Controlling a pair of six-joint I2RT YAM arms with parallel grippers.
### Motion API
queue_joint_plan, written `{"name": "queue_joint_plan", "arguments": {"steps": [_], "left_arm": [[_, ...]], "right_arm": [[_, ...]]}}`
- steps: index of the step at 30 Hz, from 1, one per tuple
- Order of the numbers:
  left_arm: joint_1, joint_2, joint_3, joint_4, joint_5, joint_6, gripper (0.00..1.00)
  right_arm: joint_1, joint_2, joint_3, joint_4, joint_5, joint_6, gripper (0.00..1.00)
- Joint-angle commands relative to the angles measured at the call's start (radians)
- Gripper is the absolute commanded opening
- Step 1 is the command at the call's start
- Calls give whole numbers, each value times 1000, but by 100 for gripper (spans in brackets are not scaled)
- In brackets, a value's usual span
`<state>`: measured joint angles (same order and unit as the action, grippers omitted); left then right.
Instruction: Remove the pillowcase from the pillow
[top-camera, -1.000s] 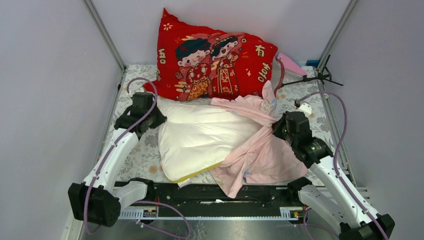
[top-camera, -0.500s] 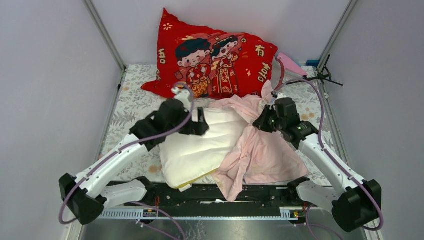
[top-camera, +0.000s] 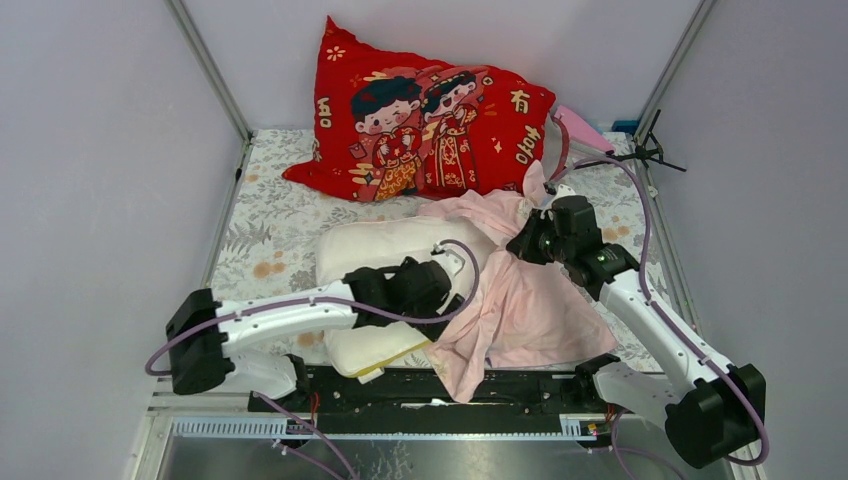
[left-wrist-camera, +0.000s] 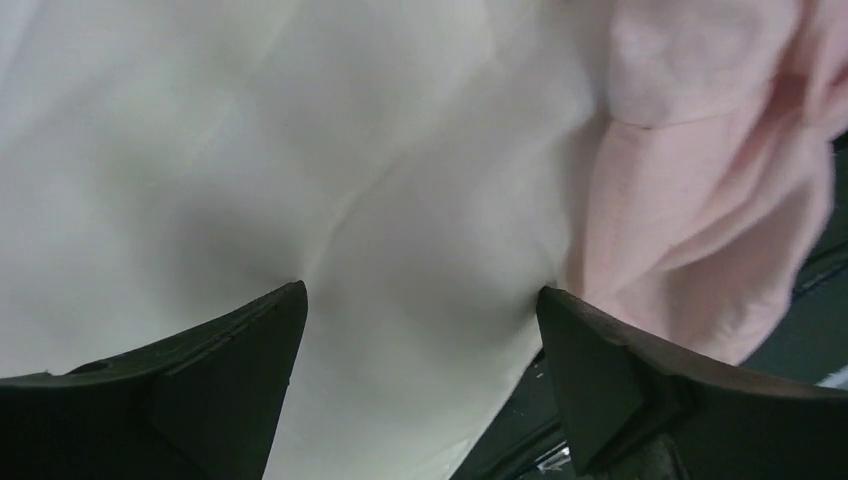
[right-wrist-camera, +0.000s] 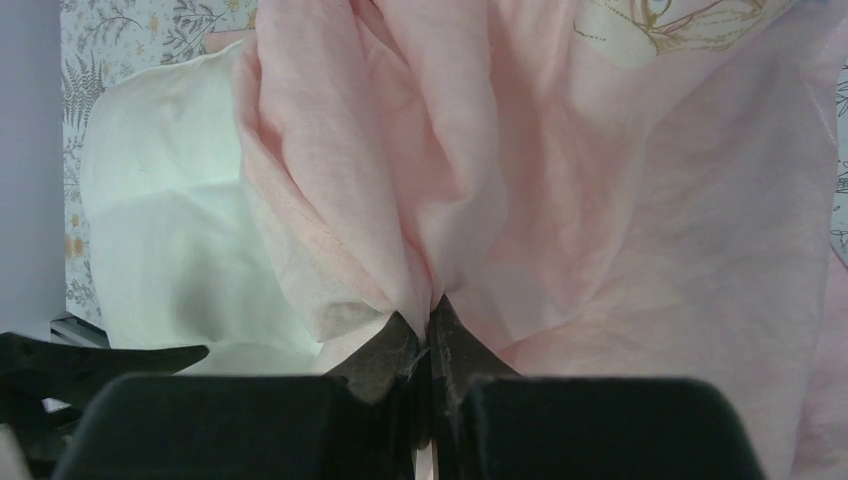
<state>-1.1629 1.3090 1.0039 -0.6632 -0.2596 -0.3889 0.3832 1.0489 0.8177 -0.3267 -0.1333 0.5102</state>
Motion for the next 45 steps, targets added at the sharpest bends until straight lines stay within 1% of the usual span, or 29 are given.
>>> {"name": "queue_joint_plan", "arguments": {"steps": [1,2,3,6,9,10,12,14,17,19,20,21,22,23,25,27,28,30,32,34,40,45], "left_arm": [[0,71,-17,15,-56,-24,93],[0,90,-19,23,-57,-30,87],[0,110,-18,28,-62,-41,78],[3,144,-7,13,-127,-74,41],[19,114,1,-23,-205,-110,2],[30,87,-1,-28,-226,-123,0],[61,19,-10,-25,-248,-147,0],[107,-61,-32,-8,-237,-157,0],[172,-184,-62,39,-186,-153,0],[203,-251,-77,80,-142,-147,0],[220,-277,-81,95,-123,-147,0],[235,-296,-83,108,-103,-146,0],[247,-311,-82,118,-81,-146,0],[257,-321,-82,130,-61,-146,0],[270,-333,-78,151,-30,-148,0],[277,-338,-77,169,-14,-153,0],[279,-339,-78,178,-10,-155,0],[283,-341,-79,192,-6,-159,0],[284,-341,-79,204,-1,-158,0],[284,-341,-77,212,6,-157,0],[283,-338,-80,231,17,-160,0],[283,-343,-86,240,2,-165,0]], "right_arm": [[-6,-19,26,50,9,-16,1],[-5,-20,27,53,11,-14,1],[-6,-22,26,52,15,-13,1],[-6,-30,27,41,55,-13,1],[-5,-51,24,13,136,-5,1],[-6,-60,21,6,173,3,1],[-5,-84,5,-1,247,17,3],[-6,-108,-9,-3,286,23,6],[-5,-127,-11,0,266,19,9],[-6,-121,-3,9,188,2,15],[-5,-109,7,6,145,-10,19],[-5,-94,37,-5,63,-29,25],[1,-77,60,-17,-3,-51,34],[16,-63,84,-32,-33,-66,47],[101,-55,124,-60,0,-105,68],[224,-65,146,-70,103,-130,85],[270,-69,151,-67,125,-136,91],[315,-60,155,-57,103,-132,98],[344,-42,149,-43,70,-121,100],[387,-24,133,-19,70,-115,100],[561,30,116,25,128,-107,100],[644,73,136,11,174,-133,100]]}}
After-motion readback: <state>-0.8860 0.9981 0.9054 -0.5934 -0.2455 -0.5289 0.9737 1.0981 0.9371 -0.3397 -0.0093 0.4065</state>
